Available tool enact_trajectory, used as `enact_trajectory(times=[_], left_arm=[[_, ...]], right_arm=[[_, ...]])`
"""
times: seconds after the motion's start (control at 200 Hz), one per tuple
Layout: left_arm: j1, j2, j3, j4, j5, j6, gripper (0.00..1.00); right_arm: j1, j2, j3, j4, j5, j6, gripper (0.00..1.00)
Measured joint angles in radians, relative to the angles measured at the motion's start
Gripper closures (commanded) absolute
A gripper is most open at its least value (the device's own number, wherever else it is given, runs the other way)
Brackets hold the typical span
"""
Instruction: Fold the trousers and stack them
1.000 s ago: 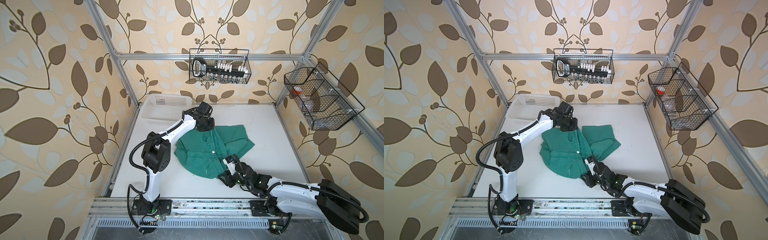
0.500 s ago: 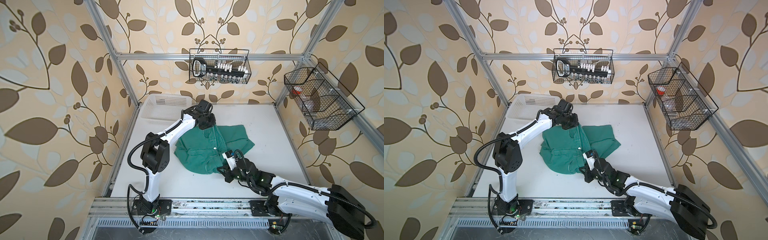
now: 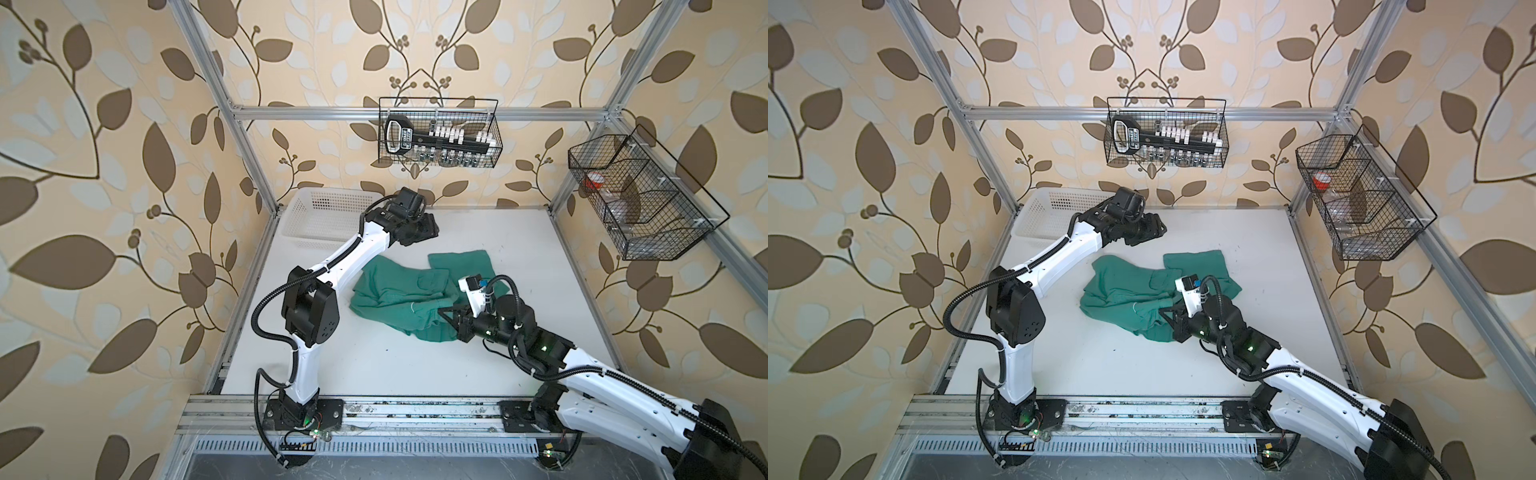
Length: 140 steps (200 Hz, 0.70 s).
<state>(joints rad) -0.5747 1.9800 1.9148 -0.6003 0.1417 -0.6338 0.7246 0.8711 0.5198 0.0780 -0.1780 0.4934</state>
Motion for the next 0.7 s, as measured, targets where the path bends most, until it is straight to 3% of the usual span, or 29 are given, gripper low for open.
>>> enact_trajectory(times=[0.155,0.38,0.52,0.7], left_arm=[[0.008,-0.158,-0.100,-0.062,-0.090,0.114,0.06],[0.071,-0.621,-0.531,-0.079,-0.188,0.179,0.04],[0.090,-0.774,-0.807,-0.077,-0.197,0.138,0.06],[0.042,-0.798,-1.073,-0.047,-0.148,-0.011,0.10]], right_arm=[[-0.072,0.042,0.105,-0.008,-0.003,-0.020,1.00],[-0.159,0.138,0.224,-0.008,0.002,-0.037,1.00],[-0.181,0.198,0.285,-0.006,0.007,-0.050,1.00],[-0.220,0.267,0.331,0.004,0.017,-0.066,1.00]])
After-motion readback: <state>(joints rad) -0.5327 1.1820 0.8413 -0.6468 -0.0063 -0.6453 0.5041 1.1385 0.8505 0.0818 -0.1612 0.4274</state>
